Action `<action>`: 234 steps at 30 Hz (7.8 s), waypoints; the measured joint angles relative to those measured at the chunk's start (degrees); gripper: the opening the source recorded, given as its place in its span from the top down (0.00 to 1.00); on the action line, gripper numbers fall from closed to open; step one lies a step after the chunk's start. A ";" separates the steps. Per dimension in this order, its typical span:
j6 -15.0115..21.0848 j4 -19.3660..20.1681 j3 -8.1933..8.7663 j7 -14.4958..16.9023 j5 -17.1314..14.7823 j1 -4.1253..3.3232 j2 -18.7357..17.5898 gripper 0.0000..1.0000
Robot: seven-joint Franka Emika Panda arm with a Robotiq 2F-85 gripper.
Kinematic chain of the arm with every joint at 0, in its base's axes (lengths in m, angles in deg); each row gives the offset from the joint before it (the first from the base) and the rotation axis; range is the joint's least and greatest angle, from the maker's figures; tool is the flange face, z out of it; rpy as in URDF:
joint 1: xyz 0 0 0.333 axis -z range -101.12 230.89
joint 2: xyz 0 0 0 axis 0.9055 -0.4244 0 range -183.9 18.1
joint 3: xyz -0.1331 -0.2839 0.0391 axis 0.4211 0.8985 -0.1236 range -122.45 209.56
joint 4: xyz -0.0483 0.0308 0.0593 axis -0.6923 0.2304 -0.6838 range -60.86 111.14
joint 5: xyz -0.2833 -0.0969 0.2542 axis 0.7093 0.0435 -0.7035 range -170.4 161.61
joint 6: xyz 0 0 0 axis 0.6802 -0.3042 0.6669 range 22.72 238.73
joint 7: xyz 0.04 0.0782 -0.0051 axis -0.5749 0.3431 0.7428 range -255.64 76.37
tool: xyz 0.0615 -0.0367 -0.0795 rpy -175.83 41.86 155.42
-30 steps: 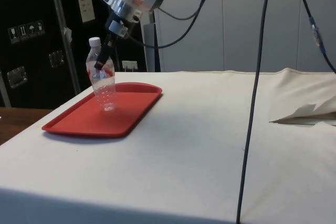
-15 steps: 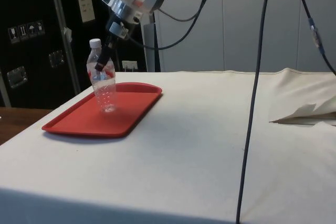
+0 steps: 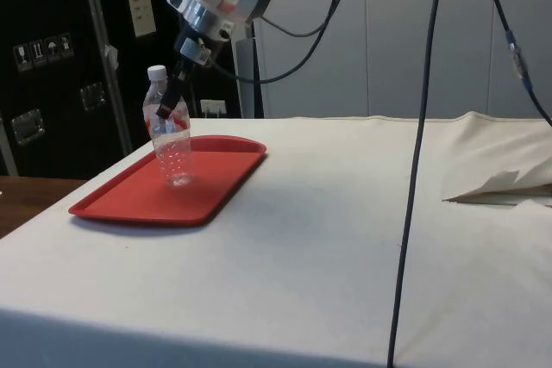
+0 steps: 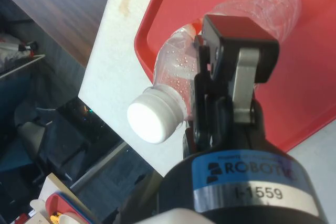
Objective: Place the bottle upright on the tray.
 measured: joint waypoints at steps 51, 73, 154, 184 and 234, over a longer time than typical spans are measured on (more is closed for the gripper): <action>-0.57 -0.11 0.11 -0.11 -0.17 0.06 0.00 0.31; -0.74 -0.06 0.11 -0.11 -0.17 0.06 0.00 0.00; -0.57 13.92 2.52 8.42 4.01 0.11 15.36 0.00; -0.63 16.44 2.98 9.97 15.81 0.06 16.84 0.00; -0.40 27.33 4.64 17.19 32.03 0.11 27.73 0.00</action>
